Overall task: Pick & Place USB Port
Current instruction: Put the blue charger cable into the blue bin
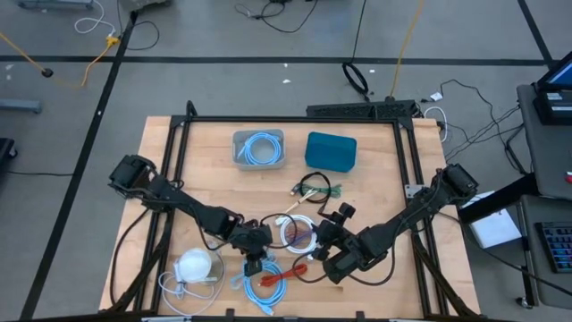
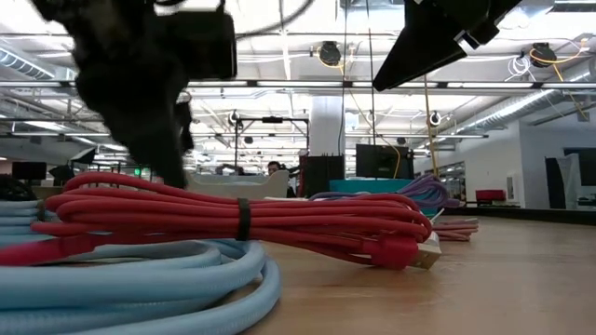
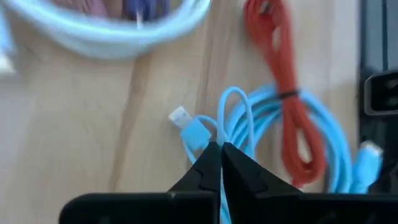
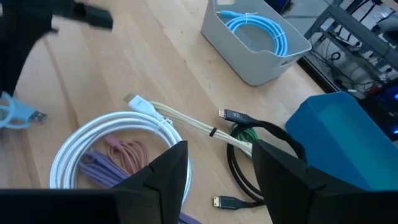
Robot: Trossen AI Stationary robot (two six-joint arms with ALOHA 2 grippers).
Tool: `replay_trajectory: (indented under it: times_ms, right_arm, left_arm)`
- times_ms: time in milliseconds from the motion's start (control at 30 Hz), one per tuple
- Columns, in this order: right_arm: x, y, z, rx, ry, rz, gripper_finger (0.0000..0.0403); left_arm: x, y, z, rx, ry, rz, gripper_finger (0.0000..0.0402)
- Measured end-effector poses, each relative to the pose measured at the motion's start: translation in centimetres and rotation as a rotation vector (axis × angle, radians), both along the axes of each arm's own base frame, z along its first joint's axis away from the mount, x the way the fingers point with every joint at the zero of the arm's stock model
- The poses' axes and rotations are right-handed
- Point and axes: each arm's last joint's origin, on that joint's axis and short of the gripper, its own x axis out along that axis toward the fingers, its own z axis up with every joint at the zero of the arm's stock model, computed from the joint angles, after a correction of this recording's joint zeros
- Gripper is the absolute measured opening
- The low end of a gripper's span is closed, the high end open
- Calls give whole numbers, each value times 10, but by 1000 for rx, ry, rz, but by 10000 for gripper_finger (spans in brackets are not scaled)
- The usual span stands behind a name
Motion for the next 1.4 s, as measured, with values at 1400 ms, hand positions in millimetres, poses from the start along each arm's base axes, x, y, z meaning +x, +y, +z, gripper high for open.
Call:
replay_trajectory:
  times_ms: [1400]
  right_arm:
    - [24, -31, -1, 158, -866, 478, 212]
  left_arm:
    - [-53, 21, 146, 426, -1041, -10, 0]
